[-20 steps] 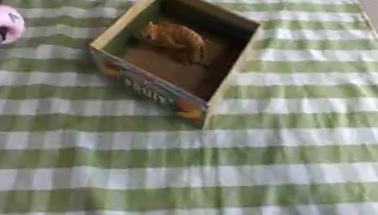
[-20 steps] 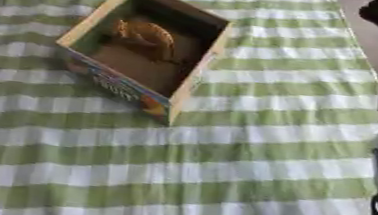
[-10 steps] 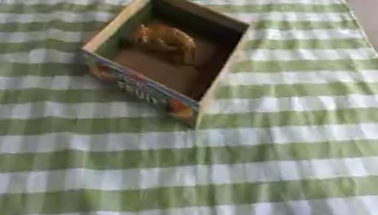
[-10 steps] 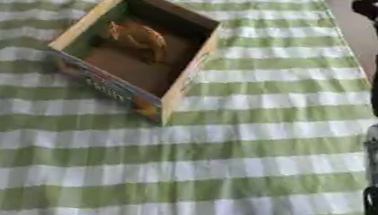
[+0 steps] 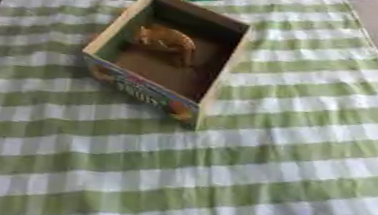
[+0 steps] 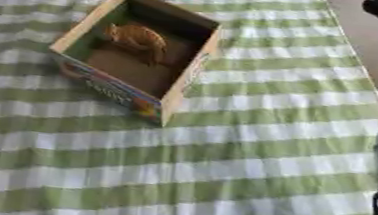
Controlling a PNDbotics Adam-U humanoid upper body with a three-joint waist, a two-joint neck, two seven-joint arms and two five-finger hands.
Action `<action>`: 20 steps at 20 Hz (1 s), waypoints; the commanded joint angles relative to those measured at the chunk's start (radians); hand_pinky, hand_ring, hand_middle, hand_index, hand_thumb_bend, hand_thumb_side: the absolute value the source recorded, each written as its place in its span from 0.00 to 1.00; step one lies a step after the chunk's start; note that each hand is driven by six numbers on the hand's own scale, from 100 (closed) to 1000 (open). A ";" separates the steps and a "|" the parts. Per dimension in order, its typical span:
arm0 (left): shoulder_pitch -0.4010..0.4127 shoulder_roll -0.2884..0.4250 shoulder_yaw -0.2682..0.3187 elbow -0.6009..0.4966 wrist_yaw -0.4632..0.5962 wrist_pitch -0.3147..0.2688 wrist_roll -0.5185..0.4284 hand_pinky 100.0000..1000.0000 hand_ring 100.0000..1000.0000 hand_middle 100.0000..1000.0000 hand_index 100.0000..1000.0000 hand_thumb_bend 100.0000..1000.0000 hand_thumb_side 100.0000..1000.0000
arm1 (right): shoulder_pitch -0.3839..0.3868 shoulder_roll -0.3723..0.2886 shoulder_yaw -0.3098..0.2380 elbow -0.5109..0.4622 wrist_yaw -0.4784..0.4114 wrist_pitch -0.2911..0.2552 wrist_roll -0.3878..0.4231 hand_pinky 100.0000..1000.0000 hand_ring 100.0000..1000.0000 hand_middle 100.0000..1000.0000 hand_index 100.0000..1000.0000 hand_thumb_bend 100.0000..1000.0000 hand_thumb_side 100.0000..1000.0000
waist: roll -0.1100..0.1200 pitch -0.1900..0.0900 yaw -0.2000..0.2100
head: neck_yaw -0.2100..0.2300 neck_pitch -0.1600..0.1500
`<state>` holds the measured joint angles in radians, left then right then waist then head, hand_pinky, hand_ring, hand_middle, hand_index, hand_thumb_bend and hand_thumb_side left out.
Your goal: Pick up objects on the table and place them in the box.
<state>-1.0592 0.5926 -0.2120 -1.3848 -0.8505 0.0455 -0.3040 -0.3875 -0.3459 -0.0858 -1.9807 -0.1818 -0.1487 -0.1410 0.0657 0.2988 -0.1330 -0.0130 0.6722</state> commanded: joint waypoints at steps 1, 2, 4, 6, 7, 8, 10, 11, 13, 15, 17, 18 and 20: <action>-0.038 -0.035 0.000 0.014 0.002 -0.007 0.008 0.10 0.41 0.32 0.44 0.00 0.19 | -0.015 -0.005 -0.003 -0.019 -0.006 -0.002 0.004 0.72 0.82 0.49 0.86 0.00 1.00 | -0.004 -0.015 -0.006 | 0.006 -0.014; -0.044 -0.051 -0.004 0.022 0.006 -0.010 0.007 0.10 0.41 0.32 0.44 0.00 0.19 | -0.016 -0.004 -0.003 -0.019 -0.007 -0.002 0.004 0.72 0.82 0.49 0.86 0.00 1.00 | -0.004 -0.013 -0.008 | 0.009 -0.015; -0.055 -0.079 -0.016 0.035 0.007 -0.017 0.004 0.10 0.41 0.32 0.44 0.00 0.19 | -0.019 -0.001 -0.002 -0.019 -0.008 -0.002 0.005 0.72 0.82 0.49 0.86 0.00 1.00 | -0.003 -0.010 -0.013 | 0.013 -0.016; -0.062 -0.100 -0.026 0.048 0.006 -0.026 0.002 0.11 0.41 0.32 0.44 0.00 0.18 | -0.021 0.001 -0.001 -0.019 -0.009 -0.001 0.006 0.72 0.82 0.49 0.86 0.00 1.00 | -0.003 -0.006 -0.016 | 0.017 -0.017; -0.067 -0.113 -0.029 0.057 0.005 -0.029 0.000 0.11 0.41 0.32 0.44 0.00 0.18 | -0.022 0.002 -0.001 -0.019 -0.010 -0.001 0.007 0.72 0.82 0.49 0.86 0.00 1.00 | -0.003 -0.004 -0.017 | 0.019 -0.017; -0.073 -0.127 -0.031 0.070 0.005 -0.031 0.000 0.11 0.41 0.32 0.43 0.00 0.18 | -0.023 0.003 0.000 -0.019 -0.010 -0.001 0.008 0.72 0.82 0.49 0.86 0.00 1.00 | -0.003 -0.002 -0.019 | 0.022 -0.018; -0.083 -0.151 -0.037 0.099 0.007 -0.042 0.003 0.11 0.41 0.31 0.43 0.00 0.18 | -0.026 0.005 0.001 -0.019 -0.011 0.000 0.010 0.72 0.82 0.49 0.86 0.00 1.00 | -0.002 0.002 -0.021 | 0.026 -0.019; -0.087 -0.159 -0.040 0.112 0.011 -0.051 0.006 0.11 0.41 0.31 0.43 0.00 0.18 | -0.027 0.005 0.001 -0.019 -0.012 0.000 0.011 0.72 0.82 0.49 0.86 0.00 1.00 | -0.002 0.004 -0.022 | 0.027 -0.020; -0.090 -0.176 -0.047 0.134 0.020 -0.075 0.009 0.12 0.41 0.31 0.43 0.00 0.17 | -0.029 0.007 0.002 -0.019 -0.012 0.000 0.012 0.72 0.82 0.49 0.86 0.00 1.00 | 0.000 0.009 -0.026 | 0.030 -0.023; -0.092 -0.189 -0.056 0.157 0.024 -0.099 0.004 0.12 0.42 0.31 0.43 0.00 0.17 | -0.032 0.008 0.002 -0.019 -0.013 0.000 0.014 0.72 0.82 0.49 0.86 0.00 1.00 | 0.003 0.013 -0.030 | 0.031 -0.026; -0.093 -0.203 -0.064 0.178 0.011 -0.119 0.001 0.11 0.42 0.31 0.43 0.00 0.17 | -0.035 0.009 0.002 -0.019 -0.014 0.001 0.014 0.72 0.82 0.49 0.86 0.00 1.00 | 0.005 0.017 -0.033 | 0.032 -0.030; -0.092 -0.210 -0.069 0.187 0.001 -0.129 -0.002 0.11 0.42 0.31 0.43 0.00 0.17 | -0.036 0.010 0.003 -0.019 -0.014 0.001 0.014 0.72 0.82 0.49 0.86 0.00 1.00 | 0.006 0.018 -0.035 | 0.033 -0.031; -0.091 -0.221 -0.078 0.204 -0.025 -0.144 -0.007 0.11 0.42 0.31 0.43 0.00 0.17 | -0.037 0.010 0.003 -0.019 -0.015 0.001 0.014 0.72 0.82 0.49 0.86 0.00 1.00 | 0.008 0.021 -0.037 | 0.034 -0.033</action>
<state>-1.1256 0.3671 -0.2873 -1.1803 -0.8625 -0.0857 -0.3100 -0.4135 -0.3270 -0.0809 -1.9807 -0.1911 -0.1466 -0.1300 0.0783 0.3388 -0.1686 0.0171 0.6492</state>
